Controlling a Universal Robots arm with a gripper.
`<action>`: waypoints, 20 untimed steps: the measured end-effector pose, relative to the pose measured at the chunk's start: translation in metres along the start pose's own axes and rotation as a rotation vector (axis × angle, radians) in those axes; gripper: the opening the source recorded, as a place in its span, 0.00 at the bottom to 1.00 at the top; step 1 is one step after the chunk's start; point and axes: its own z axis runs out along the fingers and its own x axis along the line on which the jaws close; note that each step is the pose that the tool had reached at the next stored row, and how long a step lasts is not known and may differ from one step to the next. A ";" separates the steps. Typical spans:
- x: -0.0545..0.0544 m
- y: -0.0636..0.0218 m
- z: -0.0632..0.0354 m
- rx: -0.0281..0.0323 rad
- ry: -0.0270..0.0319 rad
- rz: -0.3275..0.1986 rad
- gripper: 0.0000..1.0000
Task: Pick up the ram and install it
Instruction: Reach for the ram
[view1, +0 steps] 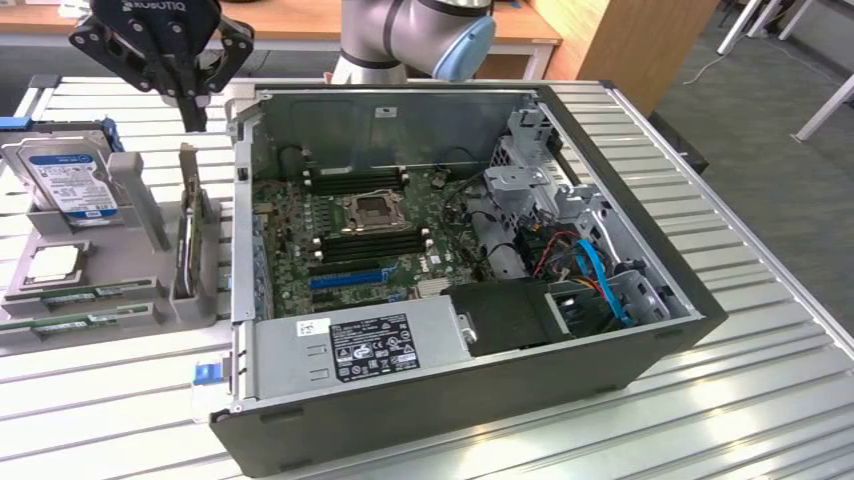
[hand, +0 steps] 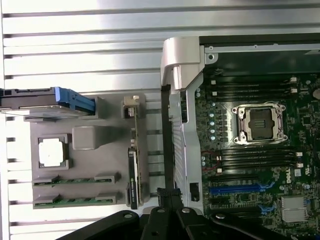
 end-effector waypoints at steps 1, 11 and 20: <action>0.002 -0.0001 0.0000 0.0001 0.0001 0.000 0.10; 0.017 -0.0013 0.0000 0.0001 0.0015 0.000 0.10; 0.031 -0.0023 0.0000 0.0003 0.0031 0.000 0.10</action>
